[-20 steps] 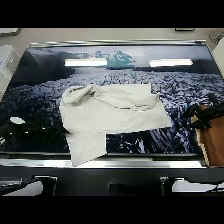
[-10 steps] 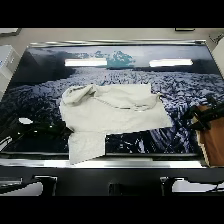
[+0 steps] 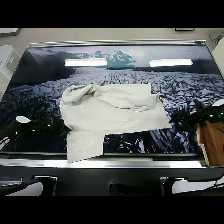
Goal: Fold the clothes and pants, and hang the long-sleeved shirts on hangers.
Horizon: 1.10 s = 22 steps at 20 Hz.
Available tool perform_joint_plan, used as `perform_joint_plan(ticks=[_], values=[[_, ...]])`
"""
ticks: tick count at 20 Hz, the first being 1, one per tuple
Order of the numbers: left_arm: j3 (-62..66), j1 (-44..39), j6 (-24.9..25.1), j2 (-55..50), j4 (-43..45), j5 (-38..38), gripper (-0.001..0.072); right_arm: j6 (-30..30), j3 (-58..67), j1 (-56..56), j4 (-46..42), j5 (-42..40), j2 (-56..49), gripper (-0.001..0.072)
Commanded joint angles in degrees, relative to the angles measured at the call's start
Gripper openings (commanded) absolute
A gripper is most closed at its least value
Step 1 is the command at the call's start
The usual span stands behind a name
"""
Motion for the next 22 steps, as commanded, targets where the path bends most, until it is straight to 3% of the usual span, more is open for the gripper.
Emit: perform_joint_plan(ticks=[1,3,4,6,9,12,18,20,22], values=[[0.07,-0.02,0.02,1.05,-0.33,-1.09,0.0026,-0.63,-0.44,4.20,0.42,-5.97,-1.92,0.0613],[0.07,-0.02,0.02,1.29,-0.33,-1.25,0.0026,0.74,-0.44,5.35,0.55,-7.91,-1.90,0.0549],[0.07,-0.02,0.02,1.31,-0.33,-1.27,0.0026,1.25,-0.44,5.81,0.57,-7.78,-1.90,0.0433],[0.22,0.00,0.02,1.31,-0.33,-1.62,0.0026,0.46,-0.28,5.81,3.15,-4.92,-1.84,0.0068],[5.03,0.00,0.02,1.90,-0.28,-4.20,0.0025,-1.86,4.00,5.73,4.09,0.92,0.79,0.0043],[19.71,0.09,-0.09,6.73,0.76,-5.90,0.0024,-3.45,16.17,5.73,4.59,1.62,7.32,0.0042],[70.55,2.12,-0.17,18.01,6.03,-1.33,0.0025,-4.63,50.31,5.73,3.80,-11.04,25.11,0.0043],[81.07,2.14,-1.79,21.46,11.17,-0.55,0.0025,-4.59,53.11,5.73,2.29,-13.86,33.09,0.0043],[82.86,2.14,-5.99,27.02,14.84,-0.42,0.0025,-2.93,53.07,5.73,-0.52,-12.79,40.54,0.0043]])
